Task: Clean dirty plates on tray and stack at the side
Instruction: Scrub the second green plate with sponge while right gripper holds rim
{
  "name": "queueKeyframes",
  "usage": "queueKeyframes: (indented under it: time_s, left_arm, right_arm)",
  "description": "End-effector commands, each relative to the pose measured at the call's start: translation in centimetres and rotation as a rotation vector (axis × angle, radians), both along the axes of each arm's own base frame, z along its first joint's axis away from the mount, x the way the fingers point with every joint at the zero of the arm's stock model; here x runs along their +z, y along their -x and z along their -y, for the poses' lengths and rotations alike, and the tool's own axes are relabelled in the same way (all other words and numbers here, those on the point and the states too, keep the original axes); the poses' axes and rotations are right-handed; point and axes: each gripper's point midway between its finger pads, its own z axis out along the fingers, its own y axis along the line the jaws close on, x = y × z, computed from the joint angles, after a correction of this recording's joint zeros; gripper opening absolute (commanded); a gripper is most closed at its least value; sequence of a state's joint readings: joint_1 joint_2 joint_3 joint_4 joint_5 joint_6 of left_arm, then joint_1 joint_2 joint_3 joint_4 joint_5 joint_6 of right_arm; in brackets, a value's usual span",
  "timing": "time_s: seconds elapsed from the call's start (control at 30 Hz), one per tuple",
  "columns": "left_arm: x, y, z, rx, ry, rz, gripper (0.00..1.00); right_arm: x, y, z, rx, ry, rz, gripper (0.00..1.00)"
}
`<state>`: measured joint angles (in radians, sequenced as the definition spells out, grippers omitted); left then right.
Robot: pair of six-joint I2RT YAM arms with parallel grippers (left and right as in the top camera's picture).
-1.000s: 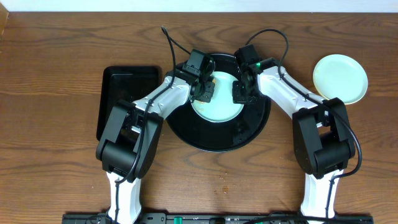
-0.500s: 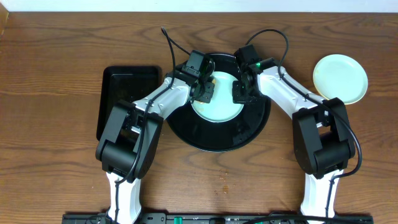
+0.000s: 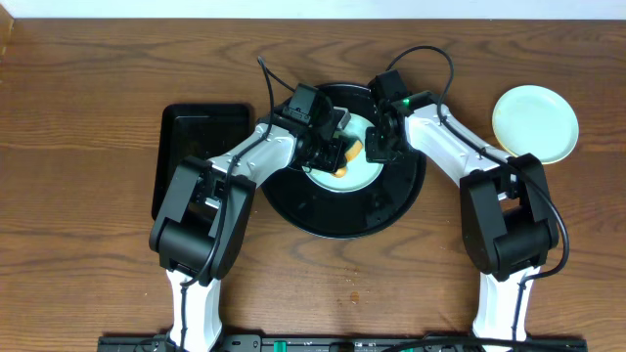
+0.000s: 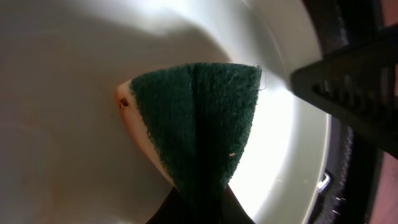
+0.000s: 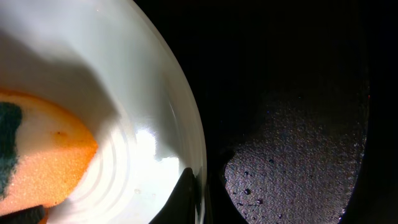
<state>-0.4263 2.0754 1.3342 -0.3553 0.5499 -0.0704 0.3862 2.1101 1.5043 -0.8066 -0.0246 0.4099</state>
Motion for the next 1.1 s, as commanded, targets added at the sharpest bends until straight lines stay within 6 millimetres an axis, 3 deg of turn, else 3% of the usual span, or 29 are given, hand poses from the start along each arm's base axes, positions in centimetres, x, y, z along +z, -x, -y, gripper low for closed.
queueKeyframes:
  time_s: [0.0, 0.17, 0.27, 0.37, 0.5, 0.67, 0.8, 0.9, 1.07]
  left_arm:
    - [2.8, -1.8, -0.2, 0.016, 0.023, 0.071, 0.08]
    - [7.8, -4.3, -1.3, 0.067, 0.023, 0.225, 0.07]
    - [8.5, -5.1, -2.4, 0.107, -0.031, 0.274, 0.07]
    - [7.4, -5.6, -3.4, 0.138, -0.095, 0.28, 0.07]
    - [4.4, -5.6, -4.8, 0.167, -0.188, 0.251, 0.08]
    - [0.6, -4.6, -5.3, 0.156, -0.236, 0.167, 0.07]
    - [-1.1, -3.8, -5.7, 0.149, -0.264, 0.114, 0.07]
    - [-1.4, -3.0, -5.7, 0.138, -0.265, 0.078, 0.08]
    - [0.1, 0.2, -1.9, 0.032, -0.029, -0.069, 0.08]
  right_arm:
    - [-2.0, 2.3, -1.0, 0.05, 0.007, -0.074, 0.01]
    - [-2.0, 2.2, -1.0, 0.05, 0.006, -0.072, 0.01]
    - [-2.0, 2.1, -1.1, 0.05, 0.004, -0.067, 0.01]
    - [-1.9, 2.1, -1.1, 0.05, 0.004, -0.067, 0.01]
    - [-2.0, 2.1, -1.1, 0.05, 0.004, -0.068, 0.01]
    - [-2.0, 2.1, -1.1, 0.05, 0.004, -0.068, 0.01]
    - [-1.9, 2.1, -1.1, 0.05, 0.005, -0.067, 0.01]
    - [-2.0, 2.1, -1.1, 0.05, 0.004, -0.067, 0.01]
    - [-1.9, 2.1, -1.1, 0.049, 0.004, -0.066, 0.01]
